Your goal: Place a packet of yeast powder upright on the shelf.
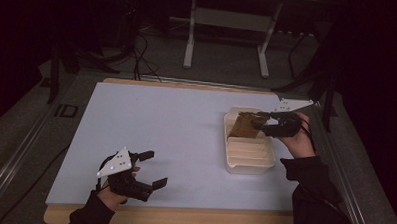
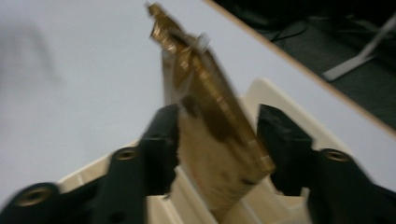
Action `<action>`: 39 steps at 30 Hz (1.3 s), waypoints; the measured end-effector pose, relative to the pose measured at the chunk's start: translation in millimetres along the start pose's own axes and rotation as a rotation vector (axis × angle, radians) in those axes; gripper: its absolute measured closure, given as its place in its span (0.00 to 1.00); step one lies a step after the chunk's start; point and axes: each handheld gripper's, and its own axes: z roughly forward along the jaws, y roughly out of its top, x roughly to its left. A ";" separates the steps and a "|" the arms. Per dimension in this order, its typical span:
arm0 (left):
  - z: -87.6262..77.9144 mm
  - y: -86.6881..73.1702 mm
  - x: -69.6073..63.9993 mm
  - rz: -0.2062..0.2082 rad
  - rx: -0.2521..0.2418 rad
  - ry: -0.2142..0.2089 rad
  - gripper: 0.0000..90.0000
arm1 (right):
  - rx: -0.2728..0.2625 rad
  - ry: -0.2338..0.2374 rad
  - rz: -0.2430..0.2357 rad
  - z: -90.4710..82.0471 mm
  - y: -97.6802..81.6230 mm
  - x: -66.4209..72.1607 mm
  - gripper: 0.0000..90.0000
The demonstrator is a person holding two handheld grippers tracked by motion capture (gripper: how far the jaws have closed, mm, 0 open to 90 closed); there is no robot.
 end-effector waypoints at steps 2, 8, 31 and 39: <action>0.7 -0.1 -0.5 0.006 0.000 -0.005 0.04 | -0.002 -0.007 0.016 -4.8 3.7 0.9 0.52; 2.3 -0.7 -2.0 0.015 0.011 -0.008 0.04 | -0.031 -0.024 -0.007 -18.2 16.1 6.2 0.49; 2.5 0.3 -4.2 0.038 0.013 -0.003 0.04 | -0.130 -0.046 -0.008 -37.4 54.4 69.8 0.11; 1.7 1.1 -6.0 0.044 0.015 -0.002 0.04 | -0.147 -0.019 -0.007 -34.2 51.3 98.8 0.11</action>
